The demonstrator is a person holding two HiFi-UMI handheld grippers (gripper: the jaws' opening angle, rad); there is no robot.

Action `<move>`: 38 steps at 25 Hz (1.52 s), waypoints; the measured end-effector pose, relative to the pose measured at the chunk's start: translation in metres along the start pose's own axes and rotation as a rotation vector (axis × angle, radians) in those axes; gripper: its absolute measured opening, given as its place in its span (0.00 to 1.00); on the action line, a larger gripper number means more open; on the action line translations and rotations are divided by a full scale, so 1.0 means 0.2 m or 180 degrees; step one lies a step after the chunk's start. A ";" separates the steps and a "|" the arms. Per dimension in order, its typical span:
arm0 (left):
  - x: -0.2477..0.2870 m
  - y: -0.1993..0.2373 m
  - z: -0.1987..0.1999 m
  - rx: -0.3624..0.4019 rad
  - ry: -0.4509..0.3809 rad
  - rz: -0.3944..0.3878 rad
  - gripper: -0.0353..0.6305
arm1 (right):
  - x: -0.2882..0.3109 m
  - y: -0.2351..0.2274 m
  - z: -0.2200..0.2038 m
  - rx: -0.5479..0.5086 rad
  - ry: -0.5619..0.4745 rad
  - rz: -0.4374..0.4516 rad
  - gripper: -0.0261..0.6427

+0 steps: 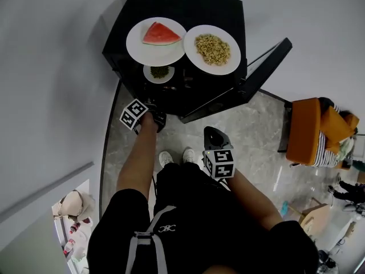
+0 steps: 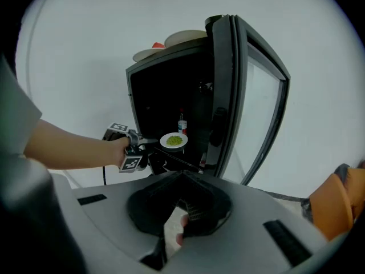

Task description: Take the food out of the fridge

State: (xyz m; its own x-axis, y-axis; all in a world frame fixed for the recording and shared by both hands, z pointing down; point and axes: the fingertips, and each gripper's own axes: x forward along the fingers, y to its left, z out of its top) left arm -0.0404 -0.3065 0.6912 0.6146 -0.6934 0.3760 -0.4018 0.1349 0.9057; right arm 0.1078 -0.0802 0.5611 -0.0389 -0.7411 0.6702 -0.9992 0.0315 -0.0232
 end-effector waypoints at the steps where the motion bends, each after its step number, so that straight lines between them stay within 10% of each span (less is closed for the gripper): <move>1: 0.04 0.03 0.02 -0.0041 -0.0005 0.0050 0.37 | 0.01 0.01 0.01 -0.0023 0.0004 -0.0004 0.03; 30: 0.28 0.28 0.05 -0.0349 0.0074 0.0596 0.51 | 0.02 -0.10 -0.15 0.0290 0.0210 -0.0288 0.03; 38: 0.18 0.24 0.01 -0.0271 0.0203 0.0466 0.31 | 0.02 -0.11 -0.14 0.0319 0.0183 -0.0216 0.03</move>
State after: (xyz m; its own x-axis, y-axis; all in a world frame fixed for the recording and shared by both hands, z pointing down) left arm -0.0383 -0.3275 0.7475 0.5968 -0.6160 0.5142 -0.4328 0.2924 0.8527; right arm 0.1297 -0.0656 0.5856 0.0263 -0.6996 0.7140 -0.9951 -0.0867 -0.0483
